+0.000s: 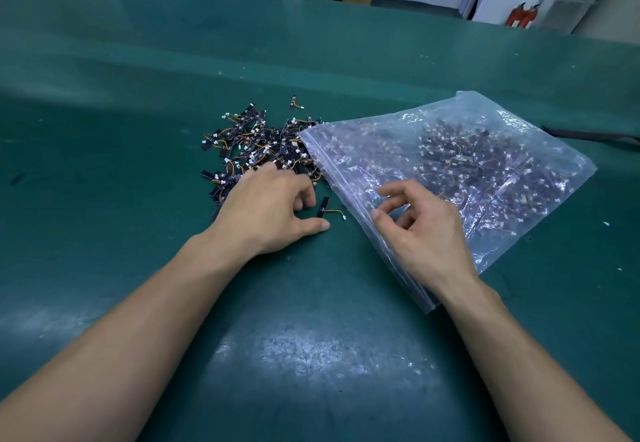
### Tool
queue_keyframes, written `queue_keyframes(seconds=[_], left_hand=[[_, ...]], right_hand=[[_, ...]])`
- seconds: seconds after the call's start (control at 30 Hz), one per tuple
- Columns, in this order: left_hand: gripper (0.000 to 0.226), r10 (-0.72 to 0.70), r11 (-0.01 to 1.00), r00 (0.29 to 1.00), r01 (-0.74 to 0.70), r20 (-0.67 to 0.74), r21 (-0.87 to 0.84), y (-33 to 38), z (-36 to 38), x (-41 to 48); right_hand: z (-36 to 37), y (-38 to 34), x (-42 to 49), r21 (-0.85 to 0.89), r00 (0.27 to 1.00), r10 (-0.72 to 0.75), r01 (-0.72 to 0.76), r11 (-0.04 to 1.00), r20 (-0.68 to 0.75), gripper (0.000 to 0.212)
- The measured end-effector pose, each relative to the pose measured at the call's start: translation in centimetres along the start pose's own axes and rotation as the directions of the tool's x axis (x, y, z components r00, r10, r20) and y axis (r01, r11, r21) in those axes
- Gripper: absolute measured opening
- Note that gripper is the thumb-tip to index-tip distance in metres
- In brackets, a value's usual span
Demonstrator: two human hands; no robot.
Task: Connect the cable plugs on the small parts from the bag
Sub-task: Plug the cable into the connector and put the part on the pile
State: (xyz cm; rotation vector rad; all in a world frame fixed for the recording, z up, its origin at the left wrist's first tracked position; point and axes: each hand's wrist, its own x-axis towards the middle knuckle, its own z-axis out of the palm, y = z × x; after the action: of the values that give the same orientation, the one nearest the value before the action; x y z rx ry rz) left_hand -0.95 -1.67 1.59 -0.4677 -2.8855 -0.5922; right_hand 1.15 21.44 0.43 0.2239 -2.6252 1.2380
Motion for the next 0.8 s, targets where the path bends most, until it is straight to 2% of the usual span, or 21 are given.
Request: queue_keyframes(seconds=[0.1,0.2,0.33,0.53,0.63,0.8], left_hand=[[0.017,0.048,0.998,0.998,-0.050,0.036,0.045,-0.1,-0.2,0.0],[0.013,0.070,0.994,0.997,-0.072,0.033,0.082,-0.1,-0.3,0.0],[0.011,0.132,0.991,0.990,-0.133,-0.041,-0.011,-0.1,-0.6,-0.1],[0.014,0.359,0.921,0.919,-0.377,-0.164,-0.099,1.1,-0.7,-0.3],[0.011,0.400,0.900,0.894,-0.424,-0.203,-0.096,1.2,-0.6,-0.3],[0.013,0.412,0.881,0.877,-0.453,-0.247,-0.139,1.2,-0.4,-0.5]], right_hand=[[0.0,0.0,0.0,0.004,1.000,-0.002,0.002,1.000,0.007,0.020],[0.0,0.2,0.0,0.015,1.000,0.000,0.000,1.000,0.012,0.018],[-0.2,0.4,0.1,0.031,1.000,-0.024,0.024,0.999,-0.008,0.010],[0.0,-0.6,-0.1,0.075,0.973,-0.228,0.226,0.971,0.027,0.019],[0.0,-0.7,-0.1,0.053,0.947,-0.321,0.321,0.946,-0.010,0.008],[0.0,-0.7,-0.2,0.133,0.943,-0.331,0.330,0.935,-0.013,0.005]])
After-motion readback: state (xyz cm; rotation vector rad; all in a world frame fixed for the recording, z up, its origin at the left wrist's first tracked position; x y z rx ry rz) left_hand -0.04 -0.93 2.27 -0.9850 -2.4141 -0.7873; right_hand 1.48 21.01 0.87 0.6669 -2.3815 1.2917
